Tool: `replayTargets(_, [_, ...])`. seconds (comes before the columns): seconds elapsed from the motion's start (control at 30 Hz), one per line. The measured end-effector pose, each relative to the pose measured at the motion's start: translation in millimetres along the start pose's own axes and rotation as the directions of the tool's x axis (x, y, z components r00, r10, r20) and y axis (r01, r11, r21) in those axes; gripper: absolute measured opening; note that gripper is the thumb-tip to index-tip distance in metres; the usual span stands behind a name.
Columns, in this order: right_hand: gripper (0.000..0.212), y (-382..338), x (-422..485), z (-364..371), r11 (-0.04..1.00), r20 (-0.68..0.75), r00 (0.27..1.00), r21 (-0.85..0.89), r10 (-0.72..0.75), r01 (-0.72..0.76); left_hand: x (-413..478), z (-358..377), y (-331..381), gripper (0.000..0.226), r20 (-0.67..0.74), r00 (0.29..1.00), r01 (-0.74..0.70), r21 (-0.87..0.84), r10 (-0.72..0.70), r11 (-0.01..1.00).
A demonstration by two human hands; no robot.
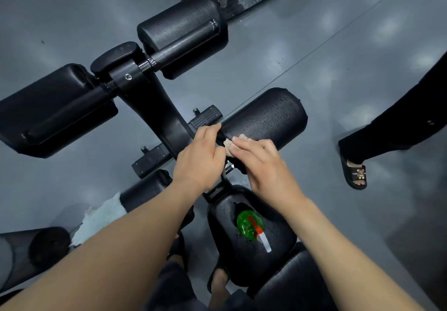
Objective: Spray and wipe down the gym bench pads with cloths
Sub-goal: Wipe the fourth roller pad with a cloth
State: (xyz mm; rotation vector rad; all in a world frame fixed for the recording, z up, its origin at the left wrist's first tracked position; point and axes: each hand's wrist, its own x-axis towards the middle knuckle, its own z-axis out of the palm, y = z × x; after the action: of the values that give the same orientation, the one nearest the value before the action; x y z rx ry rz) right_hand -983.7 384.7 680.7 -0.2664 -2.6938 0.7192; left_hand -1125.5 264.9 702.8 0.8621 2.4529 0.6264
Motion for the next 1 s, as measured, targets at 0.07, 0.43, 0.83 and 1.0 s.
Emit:
replayTargets(0.07, [0.074,12,-2,-8,0.997,0.057,0.997,-0.050,-0.060,0.063,0,0,0,0.053,0.001,1.000,0.002,-0.008,-0.002,1.000])
replayTargets(0.43, [0.044,13,24,-10,0.984,-0.138,0.981,-0.093,0.136,-0.150,-1,-1,1,0.052,-0.010,1.000,0.012,-0.017,-0.012,1.000])
replayTargets(0.83, [0.027,61,57,-33,0.910,-0.256,0.903,-0.142,0.346,-0.389,-1,0,0,0.052,-0.014,1.000,0.009,-0.024,-0.009,1.000])
replayTargets(1.0, [0.027,53,34,-30,0.911,-0.269,0.876,0.016,0.400,-0.411,-1,-1,0,0.056,-0.012,1.000,0.009,-0.020,-0.009,1.000])
